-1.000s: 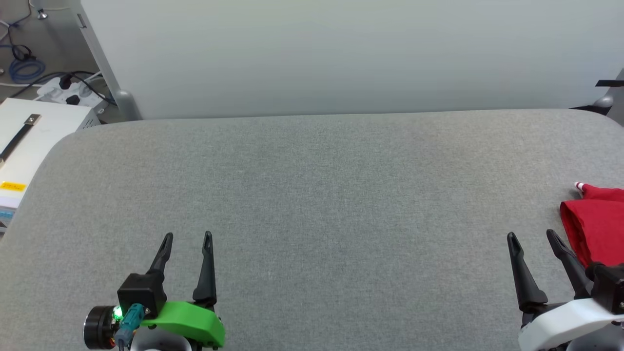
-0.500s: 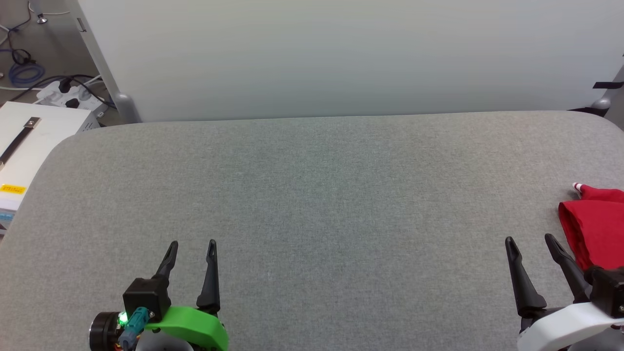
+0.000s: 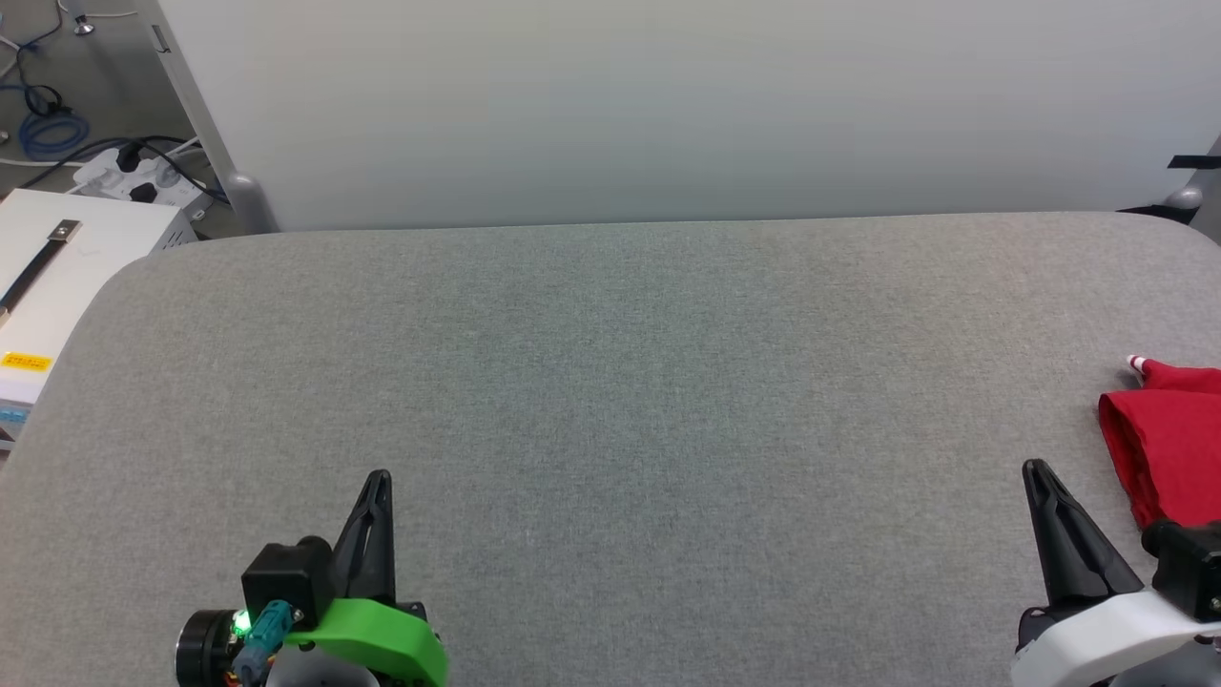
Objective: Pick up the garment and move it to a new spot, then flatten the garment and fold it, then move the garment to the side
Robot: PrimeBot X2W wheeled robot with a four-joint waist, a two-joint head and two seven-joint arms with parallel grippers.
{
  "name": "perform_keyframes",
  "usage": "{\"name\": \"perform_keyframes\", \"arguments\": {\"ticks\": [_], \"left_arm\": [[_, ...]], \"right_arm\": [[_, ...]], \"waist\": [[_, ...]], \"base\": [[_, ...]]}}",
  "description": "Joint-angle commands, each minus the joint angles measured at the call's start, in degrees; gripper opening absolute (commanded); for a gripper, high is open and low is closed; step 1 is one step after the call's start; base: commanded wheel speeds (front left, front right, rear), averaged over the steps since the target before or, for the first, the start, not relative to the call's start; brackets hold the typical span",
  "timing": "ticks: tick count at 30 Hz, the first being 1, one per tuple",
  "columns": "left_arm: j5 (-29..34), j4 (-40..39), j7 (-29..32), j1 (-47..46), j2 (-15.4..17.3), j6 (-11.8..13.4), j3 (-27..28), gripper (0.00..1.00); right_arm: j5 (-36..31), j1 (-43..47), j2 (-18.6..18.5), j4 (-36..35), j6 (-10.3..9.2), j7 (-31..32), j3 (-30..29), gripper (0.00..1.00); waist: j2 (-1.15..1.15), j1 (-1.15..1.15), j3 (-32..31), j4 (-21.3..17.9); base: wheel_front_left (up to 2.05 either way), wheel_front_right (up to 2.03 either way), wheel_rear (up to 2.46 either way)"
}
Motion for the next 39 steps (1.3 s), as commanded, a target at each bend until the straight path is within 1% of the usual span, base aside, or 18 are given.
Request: {"name": "perform_keyframes", "arguments": {"ticks": [1, 39], "left_arm": [[0.6, -0.1, 0.3, 0.0, -0.3, -0.2, 0.4, 0.0], [7.4, -2.3, 4.7, 0.0, -4.2, -3.2, 5.5, 0.0]], "right_arm": [[-0.3, -0.3, 0.1, 0.3, 0.0, -0.1, 0.0, 0.0], [-4.0, -3.4, 1.1, 4.9, -0.01, -1.6, 0.6, 0.0]], "waist": [[0.0, 0.0, 0.0, 0.0], [0.0, 0.0, 0.2, 0.2]], "base": [[0.0, 0.0, 0.0], [0.0, 0.0, 0.0]]}}
